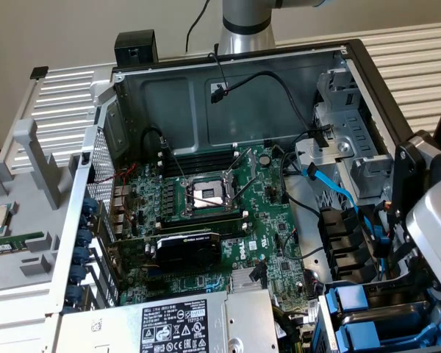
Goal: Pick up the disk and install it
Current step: 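Insert the first disk wire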
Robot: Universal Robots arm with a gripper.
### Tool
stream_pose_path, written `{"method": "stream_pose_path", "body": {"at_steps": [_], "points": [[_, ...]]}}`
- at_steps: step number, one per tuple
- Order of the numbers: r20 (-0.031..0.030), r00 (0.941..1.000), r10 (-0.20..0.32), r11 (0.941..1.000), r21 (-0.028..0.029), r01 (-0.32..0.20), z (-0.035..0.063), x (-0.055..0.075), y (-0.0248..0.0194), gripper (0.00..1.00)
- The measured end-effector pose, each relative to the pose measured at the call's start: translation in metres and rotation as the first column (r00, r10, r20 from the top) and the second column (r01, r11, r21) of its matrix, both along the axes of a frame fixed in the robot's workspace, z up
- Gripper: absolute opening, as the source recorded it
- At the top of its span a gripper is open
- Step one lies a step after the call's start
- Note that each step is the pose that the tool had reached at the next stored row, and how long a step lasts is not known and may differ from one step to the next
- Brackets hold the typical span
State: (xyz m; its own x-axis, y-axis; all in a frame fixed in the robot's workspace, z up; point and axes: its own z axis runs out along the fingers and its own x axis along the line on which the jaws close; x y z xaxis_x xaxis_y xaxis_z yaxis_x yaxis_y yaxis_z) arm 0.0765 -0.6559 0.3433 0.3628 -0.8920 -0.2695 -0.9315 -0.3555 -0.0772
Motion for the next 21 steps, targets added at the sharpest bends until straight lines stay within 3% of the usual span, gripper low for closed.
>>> {"method": "stream_pose_path", "body": {"at_steps": [2, 7, 16, 18, 21], "points": [[0.0000, 1.0000, 0.000, 1.0000, 0.0007, 0.000, 0.0001, 0.0000, 0.0000, 0.34], [0.0000, 1.0000, 0.000, 1.0000, 0.0018, 0.000, 0.0000, 0.0000, 0.0000, 0.17], [-0.0001, 1.0000, 0.000, 1.0000, 0.0006, 0.000, -0.0001, 0.0000, 0.0000, 0.17], [0.0000, 1.0000, 0.000, 1.0000, -0.0021, 0.000, 0.0006, 0.0000, 0.0003, 0.17], [0.0000, 1.0000, 0.000, 0.9999, -0.0133, 0.000, 0.0028, 0.0000, 0.0017, 0.17]]}}
